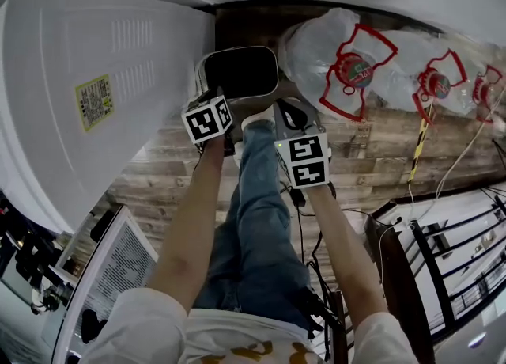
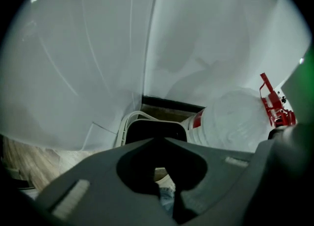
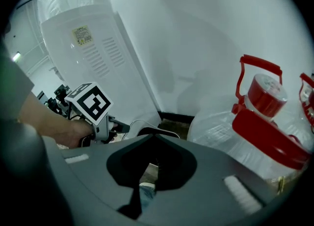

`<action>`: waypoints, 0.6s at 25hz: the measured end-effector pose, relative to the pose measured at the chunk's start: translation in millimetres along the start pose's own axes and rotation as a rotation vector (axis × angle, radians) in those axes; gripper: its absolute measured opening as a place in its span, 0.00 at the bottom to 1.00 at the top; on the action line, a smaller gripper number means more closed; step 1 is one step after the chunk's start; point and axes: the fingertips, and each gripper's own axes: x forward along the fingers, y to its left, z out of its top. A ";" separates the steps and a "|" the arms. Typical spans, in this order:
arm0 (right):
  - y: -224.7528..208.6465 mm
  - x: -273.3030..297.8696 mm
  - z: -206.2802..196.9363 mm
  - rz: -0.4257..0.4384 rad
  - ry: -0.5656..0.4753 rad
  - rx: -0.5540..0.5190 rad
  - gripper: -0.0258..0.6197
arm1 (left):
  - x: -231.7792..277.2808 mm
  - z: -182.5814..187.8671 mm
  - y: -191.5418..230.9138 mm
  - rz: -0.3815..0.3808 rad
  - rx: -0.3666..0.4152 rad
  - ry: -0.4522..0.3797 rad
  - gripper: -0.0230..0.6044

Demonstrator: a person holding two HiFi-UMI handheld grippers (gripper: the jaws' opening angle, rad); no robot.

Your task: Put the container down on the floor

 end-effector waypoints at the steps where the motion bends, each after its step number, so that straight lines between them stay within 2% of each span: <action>1: 1.6 -2.4 1.0 0.001 -0.003 0.000 0.08 | -3.4 3.2 -2.0 -0.015 -0.005 -0.011 0.04; 11: 2.8 -29.8 21.9 -0.032 -0.040 0.002 0.08 | -46.1 26.7 -23.6 -0.106 0.014 -0.073 0.04; 15: 7.1 -41.0 37.8 -0.041 -0.062 -0.007 0.08 | -64.3 36.4 -44.1 -0.147 0.135 -0.090 0.04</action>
